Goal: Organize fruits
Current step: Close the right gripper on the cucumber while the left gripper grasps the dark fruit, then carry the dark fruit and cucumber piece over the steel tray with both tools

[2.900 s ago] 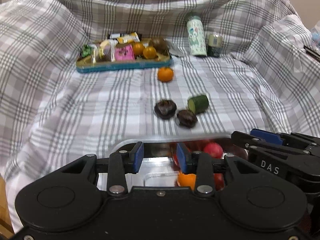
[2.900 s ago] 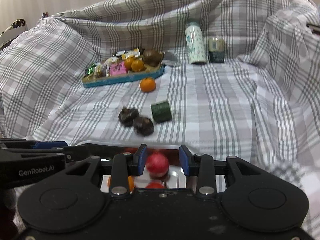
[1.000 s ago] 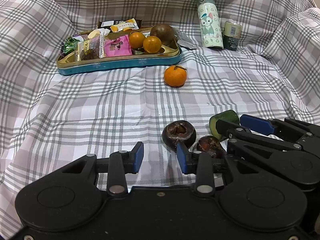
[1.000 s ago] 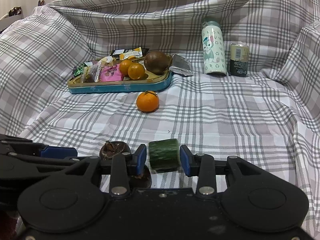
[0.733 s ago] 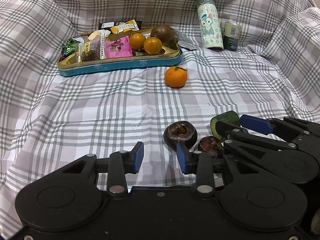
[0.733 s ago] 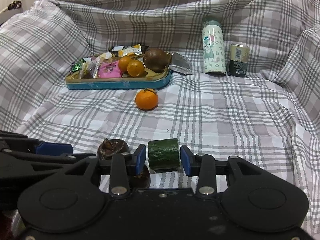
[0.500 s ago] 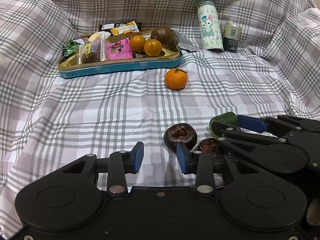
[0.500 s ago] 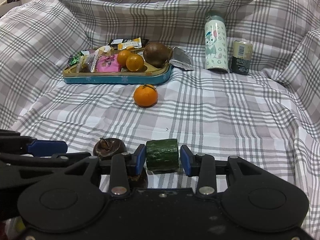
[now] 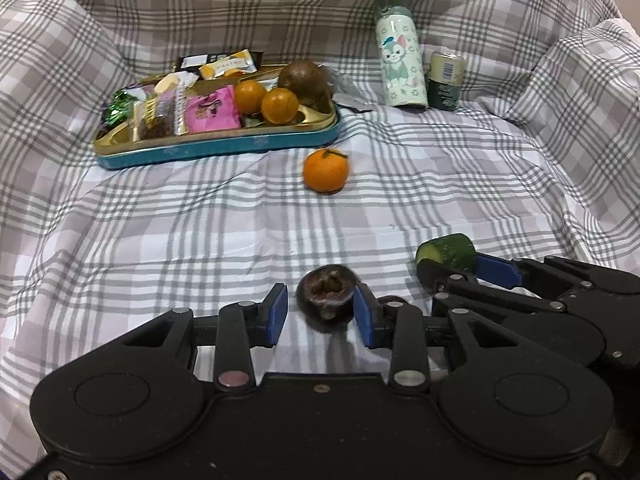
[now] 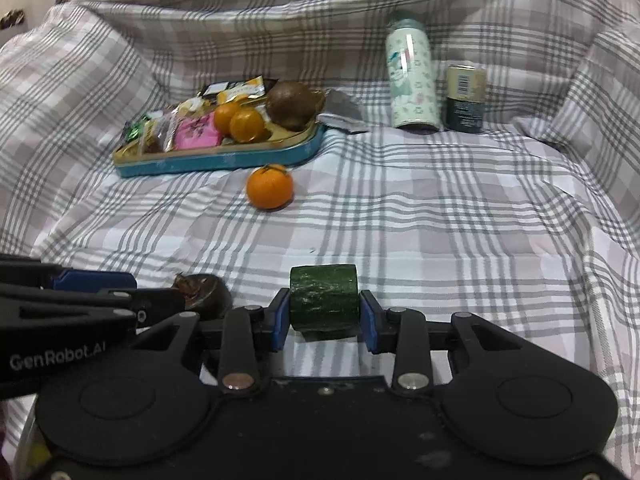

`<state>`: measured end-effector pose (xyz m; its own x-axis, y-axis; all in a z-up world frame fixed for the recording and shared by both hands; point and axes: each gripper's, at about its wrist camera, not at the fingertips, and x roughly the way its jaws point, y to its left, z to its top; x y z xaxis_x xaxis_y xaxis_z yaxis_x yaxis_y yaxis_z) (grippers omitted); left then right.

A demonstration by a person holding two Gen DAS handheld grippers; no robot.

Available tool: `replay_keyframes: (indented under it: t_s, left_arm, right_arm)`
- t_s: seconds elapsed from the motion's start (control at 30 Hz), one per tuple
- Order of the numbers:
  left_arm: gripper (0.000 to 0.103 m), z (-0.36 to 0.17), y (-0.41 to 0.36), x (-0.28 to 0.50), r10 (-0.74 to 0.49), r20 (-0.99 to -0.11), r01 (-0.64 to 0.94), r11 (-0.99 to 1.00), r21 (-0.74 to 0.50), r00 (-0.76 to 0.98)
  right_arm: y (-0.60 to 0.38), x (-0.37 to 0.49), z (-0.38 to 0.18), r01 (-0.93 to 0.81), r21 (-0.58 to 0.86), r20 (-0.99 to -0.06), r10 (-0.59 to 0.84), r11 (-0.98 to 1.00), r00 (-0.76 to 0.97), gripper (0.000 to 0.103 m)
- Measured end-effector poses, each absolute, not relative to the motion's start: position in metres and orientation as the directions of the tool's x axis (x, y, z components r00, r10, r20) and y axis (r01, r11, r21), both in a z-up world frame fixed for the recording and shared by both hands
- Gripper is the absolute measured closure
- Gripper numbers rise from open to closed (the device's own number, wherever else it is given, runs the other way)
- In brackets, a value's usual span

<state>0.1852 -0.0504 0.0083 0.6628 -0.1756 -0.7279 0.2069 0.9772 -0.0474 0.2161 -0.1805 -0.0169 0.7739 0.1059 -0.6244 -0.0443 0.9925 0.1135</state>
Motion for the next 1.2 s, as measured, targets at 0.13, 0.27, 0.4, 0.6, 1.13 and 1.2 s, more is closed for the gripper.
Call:
replay_keyframes:
  t_s: [0.13, 0.27, 0.4, 0.6, 1.13, 1.2]
  left_arm:
    - [0.057, 0.004, -0.057, 0.192, -0.169, -0.738, 0.208, 0.977, -0.039, 0.653]
    - [0.054, -0.003, -0.058, 0.200, -0.156, -0.754, 0.189, 0.981, -0.043, 0.638]
    - [0.050, -0.007, -0.058, 0.205, -0.154, -0.756, 0.177, 0.983, -0.051, 0.636]
    - [0.049, -0.013, -0.059, 0.210, -0.152, -0.760, 0.170, 0.984, -0.056, 0.632]
    - [0.052, -0.013, -0.051, 0.214, -0.150, -0.762, 0.137, 0.987, -0.081, 0.630]
    - [0.052, -0.006, -0.048, 0.210, -0.147, -0.748, 0.132, 0.988, -0.080, 0.647]
  right_arm:
    - [-0.189, 0.214, -0.012, -0.016, 0.145, -0.603, 0.101, 0.989, 0.791, 0.066]
    - [-0.192, 0.213, -0.009, -0.011, 0.148, -0.590, 0.097, 0.989, 0.802, 0.066]
    - [-0.193, 0.211, -0.008, -0.007, 0.142, -0.580, 0.089, 0.990, 0.809, 0.066]
    - [-0.196, 0.211, -0.006, -0.005, 0.167, -0.576, 0.101, 0.986, 0.811, 0.066]
    - [-0.198, 0.208, -0.007, 0.013, 0.166, -0.561, 0.083, 0.986, 0.824, 0.066]
    - [-0.200, 0.206, -0.006, 0.014, 0.173, -0.549, 0.084, 0.985, 0.832, 0.066]
